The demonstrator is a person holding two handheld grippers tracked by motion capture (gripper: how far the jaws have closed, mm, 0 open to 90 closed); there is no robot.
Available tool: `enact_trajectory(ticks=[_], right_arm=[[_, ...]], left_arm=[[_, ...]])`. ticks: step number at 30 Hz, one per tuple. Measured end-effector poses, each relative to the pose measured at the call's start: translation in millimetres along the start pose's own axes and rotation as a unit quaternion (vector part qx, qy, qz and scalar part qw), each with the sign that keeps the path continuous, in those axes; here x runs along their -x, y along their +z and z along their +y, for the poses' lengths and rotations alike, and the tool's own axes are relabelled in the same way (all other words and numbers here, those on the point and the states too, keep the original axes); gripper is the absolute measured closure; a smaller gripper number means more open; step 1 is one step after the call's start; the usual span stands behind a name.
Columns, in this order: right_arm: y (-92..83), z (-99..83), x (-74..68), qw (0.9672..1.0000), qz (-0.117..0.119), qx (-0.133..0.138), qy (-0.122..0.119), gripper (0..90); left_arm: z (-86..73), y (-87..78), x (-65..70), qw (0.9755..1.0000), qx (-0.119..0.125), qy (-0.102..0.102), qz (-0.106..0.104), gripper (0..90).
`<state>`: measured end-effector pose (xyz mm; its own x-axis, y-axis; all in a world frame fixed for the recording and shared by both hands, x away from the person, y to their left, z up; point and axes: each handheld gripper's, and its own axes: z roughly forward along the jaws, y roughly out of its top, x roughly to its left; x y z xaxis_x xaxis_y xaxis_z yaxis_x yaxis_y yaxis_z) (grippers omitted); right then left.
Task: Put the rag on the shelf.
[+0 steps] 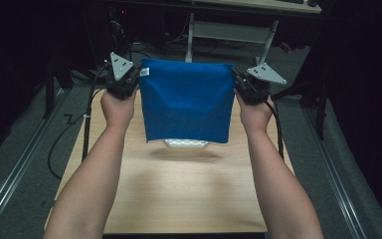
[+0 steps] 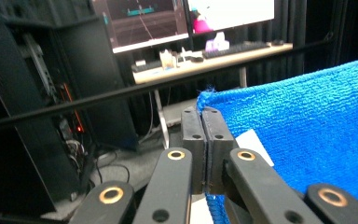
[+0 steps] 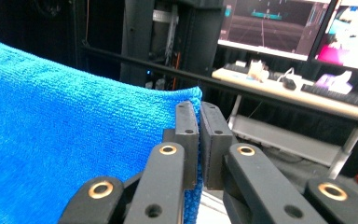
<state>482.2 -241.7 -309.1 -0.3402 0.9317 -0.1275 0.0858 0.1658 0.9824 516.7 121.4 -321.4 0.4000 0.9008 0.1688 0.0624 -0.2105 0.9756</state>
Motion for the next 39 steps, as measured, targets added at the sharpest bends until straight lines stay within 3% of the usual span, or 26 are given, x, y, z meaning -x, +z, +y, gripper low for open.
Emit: enact_trajectory(ticks=[1,2,4,9,11,22,27,39], right_arm=[[10.5,-8.9,5.1,0.9995,0.012,-0.027,0.011,87.5],[10.5,-8.9,5.1,0.9995,0.012,-0.027,0.011,87.5],[21.2,-25.1,7.1,0.9982,0.015,-0.056,0.016,87.5],[28.2,-43.3,7.3,0.9969,0.022,-0.073,0.02,87.5],[30.5,-53.4,7.3,0.996,0.026,-0.083,0.024,87.5],[31.0,-87.7,5.7,0.9926,0.038,-0.113,0.022,87.4],[29.5,-106.9,2.2,0.9904,0.047,-0.123,0.04,87.4],[27.4,-129.7,-7.0,0.988,0.056,-0.138,0.039,87.4]], left_arm=[[-5.8,3.9,-0.9,0.9999,-0.009,-0.003,-0.004,89.6],[-10.7,6.9,-1.4,0.9998,-0.017,-0.004,-0.008,89.6],[-30.4,16.7,1.4,0.9988,-0.048,0.002,-0.012,89.5],[-52.4,23.3,3.7,0.9973,-0.07,-0.006,-0.02,89.6],[-64.3,27.3,7.0,0.9954,-0.092,-0.001,-0.026,89.5],[-100.4,26.0,16.1,0.9915,-0.122,-0.012,-0.044,89.5],[-118.3,21.2,20.0,0.9892,-0.136,-0.014,-0.052,89.5],[-142.3,16.2,24.8,0.9855,-0.154,-0.023,-0.068,89.5]])
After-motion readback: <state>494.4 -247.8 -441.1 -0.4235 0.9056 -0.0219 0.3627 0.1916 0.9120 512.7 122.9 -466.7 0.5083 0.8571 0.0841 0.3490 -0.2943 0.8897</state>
